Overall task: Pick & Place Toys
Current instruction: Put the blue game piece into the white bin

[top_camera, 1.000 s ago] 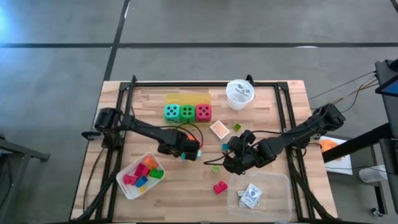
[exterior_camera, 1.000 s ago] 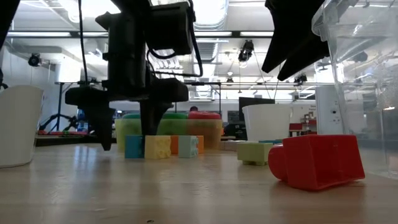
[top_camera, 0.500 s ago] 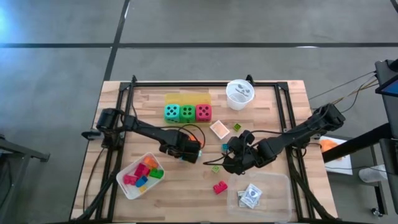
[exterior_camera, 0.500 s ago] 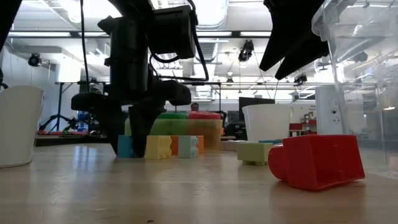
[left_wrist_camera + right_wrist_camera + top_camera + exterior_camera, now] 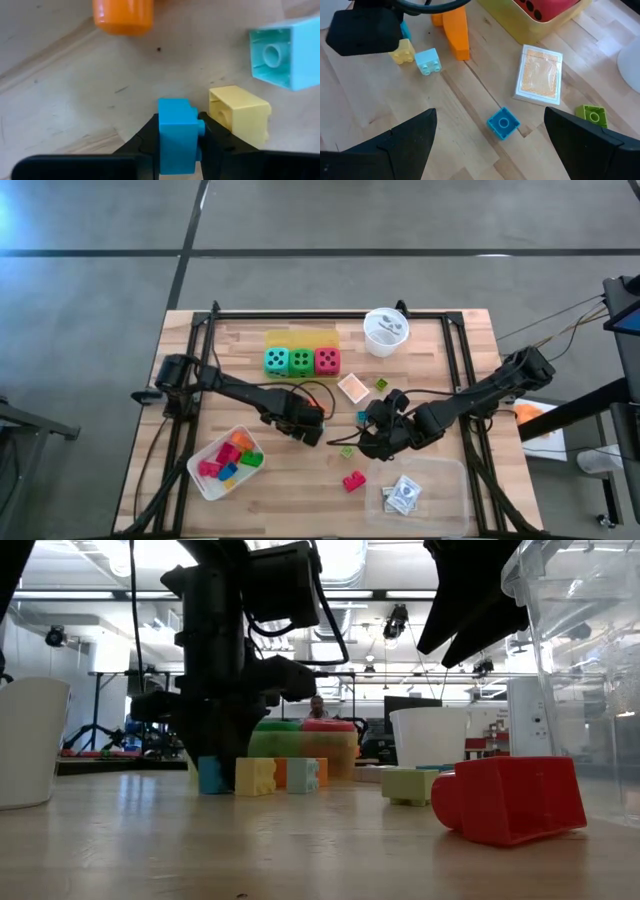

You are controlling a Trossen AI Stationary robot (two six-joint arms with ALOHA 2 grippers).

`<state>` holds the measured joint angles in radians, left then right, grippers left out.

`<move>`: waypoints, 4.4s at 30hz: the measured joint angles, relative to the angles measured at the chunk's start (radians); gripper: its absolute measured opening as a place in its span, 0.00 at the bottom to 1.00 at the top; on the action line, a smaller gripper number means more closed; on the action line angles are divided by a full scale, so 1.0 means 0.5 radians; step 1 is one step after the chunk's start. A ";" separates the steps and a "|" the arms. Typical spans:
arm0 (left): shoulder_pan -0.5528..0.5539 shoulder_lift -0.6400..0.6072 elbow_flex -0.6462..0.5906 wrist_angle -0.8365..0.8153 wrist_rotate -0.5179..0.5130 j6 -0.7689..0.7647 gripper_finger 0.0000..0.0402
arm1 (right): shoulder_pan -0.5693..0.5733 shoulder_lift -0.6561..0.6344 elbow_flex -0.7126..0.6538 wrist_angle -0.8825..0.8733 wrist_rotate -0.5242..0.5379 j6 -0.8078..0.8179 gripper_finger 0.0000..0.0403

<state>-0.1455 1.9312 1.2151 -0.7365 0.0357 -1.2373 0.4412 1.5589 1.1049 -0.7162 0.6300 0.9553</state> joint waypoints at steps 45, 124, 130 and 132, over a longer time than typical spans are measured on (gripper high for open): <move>-0.371 -0.508 0.988 -1.651 -0.120 0.505 0.19 | 0.022 0.000 0.000 0.011 -0.011 -0.027 0.90; -0.942 -0.991 -0.604 -0.257 -0.119 0.775 0.19 | 0.022 0.001 0.000 0.144 -0.016 -0.087 0.90; -0.923 -0.990 -0.609 -0.227 -0.114 1.344 0.19 | 0.021 0.001 0.000 0.143 -0.014 -0.103 0.90; -0.923 -0.987 -0.609 -0.226 -0.084 1.593 0.19 | 0.021 0.001 0.000 0.143 -0.014 -0.103 0.90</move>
<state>-0.6071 1.4376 0.9104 -0.8494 -0.0061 -0.4405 0.4515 1.5593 1.1049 -0.6445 0.6231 0.9039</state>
